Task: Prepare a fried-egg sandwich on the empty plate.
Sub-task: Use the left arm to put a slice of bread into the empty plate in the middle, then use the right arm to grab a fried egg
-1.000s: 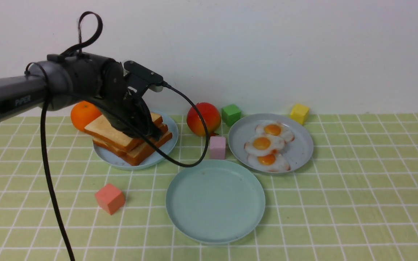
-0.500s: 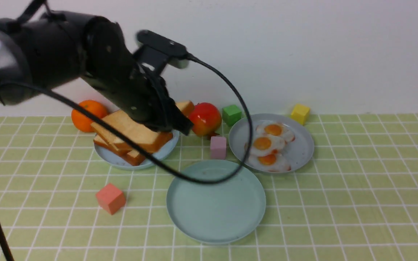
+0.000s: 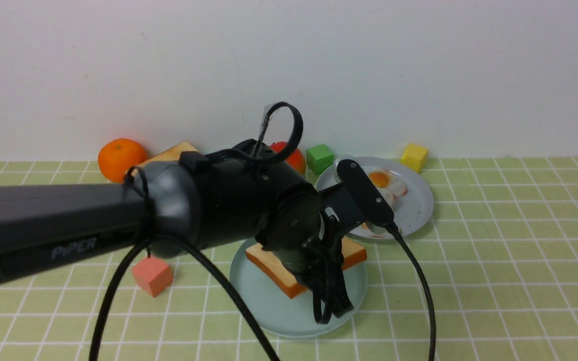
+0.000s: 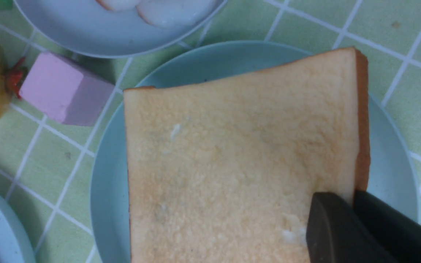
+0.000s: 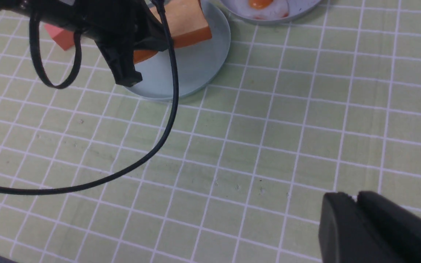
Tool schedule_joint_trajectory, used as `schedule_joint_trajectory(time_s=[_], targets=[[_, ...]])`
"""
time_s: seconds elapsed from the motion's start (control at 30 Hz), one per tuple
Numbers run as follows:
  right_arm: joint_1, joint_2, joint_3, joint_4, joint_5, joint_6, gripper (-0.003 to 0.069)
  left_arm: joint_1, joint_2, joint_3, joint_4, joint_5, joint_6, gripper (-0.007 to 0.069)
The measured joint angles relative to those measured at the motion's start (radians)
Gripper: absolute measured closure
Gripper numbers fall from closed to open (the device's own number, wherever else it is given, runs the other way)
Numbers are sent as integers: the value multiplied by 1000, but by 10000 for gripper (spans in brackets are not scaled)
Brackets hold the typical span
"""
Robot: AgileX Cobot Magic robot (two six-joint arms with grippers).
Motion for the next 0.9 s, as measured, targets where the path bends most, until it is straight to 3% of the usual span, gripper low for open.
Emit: schedule_joint_trajectory(time_s=[0.27, 0.33, 0.37, 0.47, 0.5, 0.53, 0.67, 0.8, 0.9], targets=[[0, 0, 0, 29, 8, -1, 575, 0, 44, 0, 21, -8, 0, 574], [0, 0, 0, 34, 8, -2, 575, 0, 63, 0, 32, -7, 0, 503], [0, 0, 0, 34, 8, -2, 575, 0, 63, 0, 33, -7, 0, 503], [0, 0, 0, 36, 9, -4, 568, 0, 72, 0, 35, -1, -4, 357], [0, 0, 0, 36, 9, -4, 568, 0, 72, 0, 35, 0, -6, 349], [0, 0, 0, 33, 9, -4, 564, 0, 72, -1, 36, 14, -21, 288], [0, 0, 0, 22, 8, -3, 543, 0, 58, -4, 32, 51, -92, 189], [0, 18, 0, 24, -12, 12, 499, -13, -20, -4, 26, 98, -177, 167], [0, 83, 0, 45, -65, 25, 433, -42, -165, -4, 24, 130, -265, 241]])
